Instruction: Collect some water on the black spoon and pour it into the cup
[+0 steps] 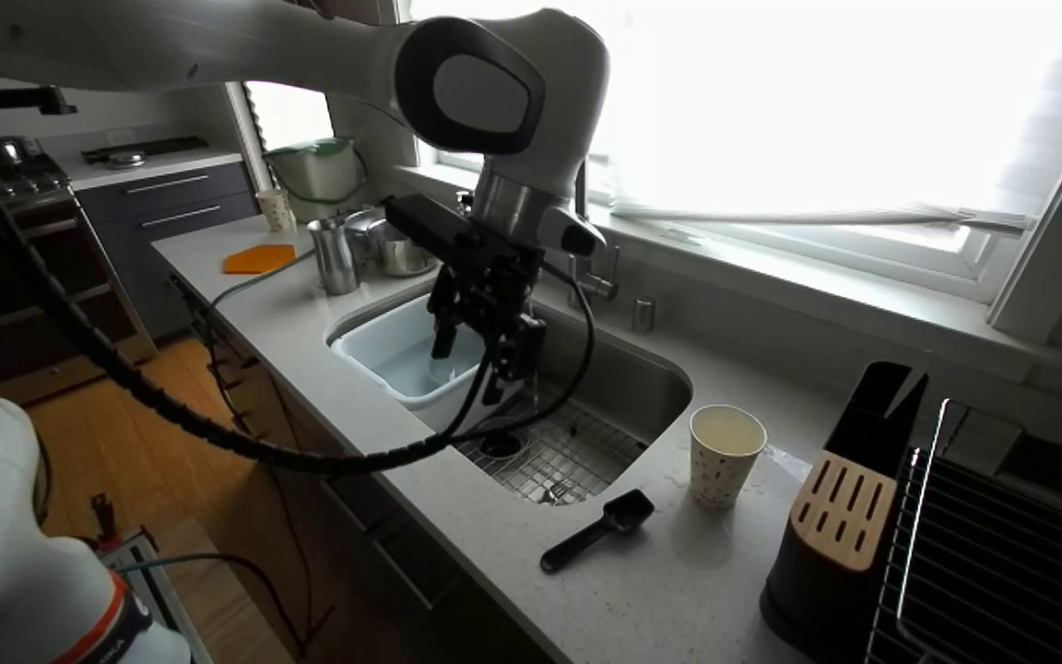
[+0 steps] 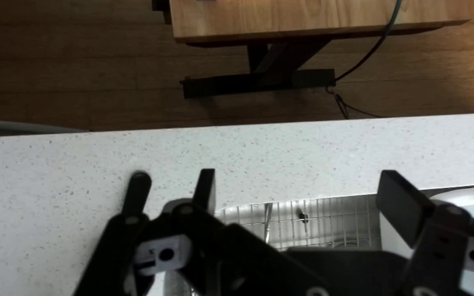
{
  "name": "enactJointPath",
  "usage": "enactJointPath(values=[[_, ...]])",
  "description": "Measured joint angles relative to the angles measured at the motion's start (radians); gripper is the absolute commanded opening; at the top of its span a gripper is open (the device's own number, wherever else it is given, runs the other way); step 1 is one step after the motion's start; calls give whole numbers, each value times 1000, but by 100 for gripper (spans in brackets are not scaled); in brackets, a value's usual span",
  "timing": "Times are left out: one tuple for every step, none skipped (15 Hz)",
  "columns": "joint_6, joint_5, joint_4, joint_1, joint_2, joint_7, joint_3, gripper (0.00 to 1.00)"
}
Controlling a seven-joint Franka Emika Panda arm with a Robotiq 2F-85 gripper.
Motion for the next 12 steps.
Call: enactJointPath(values=[[65,-9,-28,-13,0,0,-4,100],[139,-14,-57,-26,0,0,-9,100],[216,-19,-86,-37,-1,4,-15,100],[295,-27,-116,-48,-4,10,-20,100],[370,-36,-146,-58,-9,19,-26,100],[433,-43,-175,-68,-15,27,-32,100],[483,-45,-203,-78,-22,37,-38,100],[494,-45,-213,-84,-25,36,-41,100],[494,-45,-211,-85,-24,36,-41,100],[494,-45,-208,-84,-24,36,-38,100],[493,-45,-205,-83,-24,36,-35,100],[493,-45,-203,-82,-23,36,-33,100]])
